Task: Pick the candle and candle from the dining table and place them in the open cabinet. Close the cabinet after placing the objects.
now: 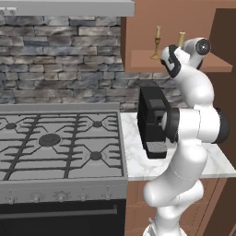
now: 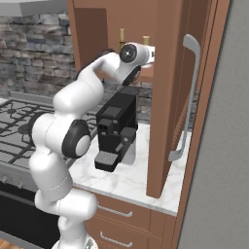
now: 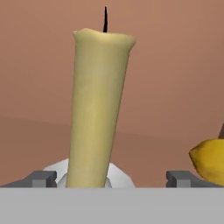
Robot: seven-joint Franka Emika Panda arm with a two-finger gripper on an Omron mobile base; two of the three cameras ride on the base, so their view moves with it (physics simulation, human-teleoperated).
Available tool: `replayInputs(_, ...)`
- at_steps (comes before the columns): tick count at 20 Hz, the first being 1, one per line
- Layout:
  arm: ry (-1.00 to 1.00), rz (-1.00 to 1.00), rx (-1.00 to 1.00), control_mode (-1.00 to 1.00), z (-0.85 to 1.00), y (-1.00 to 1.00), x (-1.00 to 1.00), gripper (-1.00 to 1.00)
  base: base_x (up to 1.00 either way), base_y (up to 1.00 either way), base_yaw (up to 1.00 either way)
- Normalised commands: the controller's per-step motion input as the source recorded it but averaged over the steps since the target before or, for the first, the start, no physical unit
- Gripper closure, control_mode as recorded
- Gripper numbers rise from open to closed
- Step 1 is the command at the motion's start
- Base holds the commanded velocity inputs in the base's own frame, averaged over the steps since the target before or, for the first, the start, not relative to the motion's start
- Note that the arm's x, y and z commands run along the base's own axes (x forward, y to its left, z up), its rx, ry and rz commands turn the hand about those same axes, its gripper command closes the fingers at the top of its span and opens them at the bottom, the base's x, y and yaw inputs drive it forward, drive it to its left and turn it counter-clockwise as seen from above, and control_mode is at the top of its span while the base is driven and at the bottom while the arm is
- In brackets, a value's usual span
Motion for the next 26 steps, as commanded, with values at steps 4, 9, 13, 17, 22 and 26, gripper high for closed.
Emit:
replayInputs(4,0.00,-0.13,0.00,-1.00,0.09,0.04,-0.16,-1.00,0.00,0.00,0.00)
replayInputs(9,0.00,-0.10,0.00,-1.00,0.14,0.07,-0.13,-1.00,0.00,0.00,0.00)
replayInputs(13,0.00,-0.07,0.00,-1.00,0.16,0.10,-0.08,-1.00,0.00,0.00,0.00)
replayInputs(17,0.00,-0.07,0.00,-1.00,0.15,0.08,-0.14,-1.00,0.00,0.00,0.00)
replayInputs(22,0.01,-0.08,0.00,-1.00,0.14,0.04,-0.20,-1.00,0.00,0.00,0.00)
replayInputs(26,0.05,-0.13,0.00,-1.00,0.17,0.00,-0.26,-1.00,0.00,0.00,0.00)
